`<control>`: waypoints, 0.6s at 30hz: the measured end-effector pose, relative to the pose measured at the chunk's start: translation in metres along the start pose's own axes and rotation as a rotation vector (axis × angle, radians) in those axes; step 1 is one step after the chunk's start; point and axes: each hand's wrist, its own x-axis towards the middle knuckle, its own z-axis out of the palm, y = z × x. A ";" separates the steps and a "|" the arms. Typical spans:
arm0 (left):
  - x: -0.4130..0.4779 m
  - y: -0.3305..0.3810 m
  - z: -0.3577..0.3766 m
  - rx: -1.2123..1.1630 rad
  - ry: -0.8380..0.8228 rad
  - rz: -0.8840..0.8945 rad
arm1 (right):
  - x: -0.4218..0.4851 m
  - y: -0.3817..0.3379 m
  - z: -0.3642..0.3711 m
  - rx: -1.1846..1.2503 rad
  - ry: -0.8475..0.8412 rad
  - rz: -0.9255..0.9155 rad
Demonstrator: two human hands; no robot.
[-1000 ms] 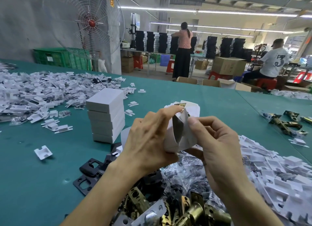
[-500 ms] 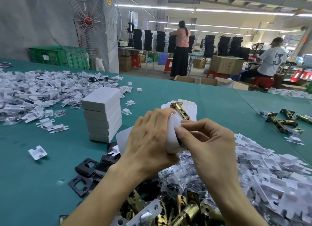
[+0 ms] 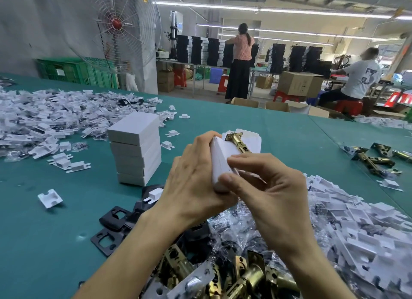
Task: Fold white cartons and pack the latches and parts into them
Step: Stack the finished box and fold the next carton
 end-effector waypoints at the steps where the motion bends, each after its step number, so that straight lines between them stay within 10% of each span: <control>1: 0.000 0.000 0.000 -0.007 -0.006 0.002 | -0.001 0.000 0.000 -0.015 0.017 -0.016; 18: -0.004 -0.002 0.008 0.147 0.169 0.137 | -0.004 -0.006 0.003 -0.176 -0.122 0.172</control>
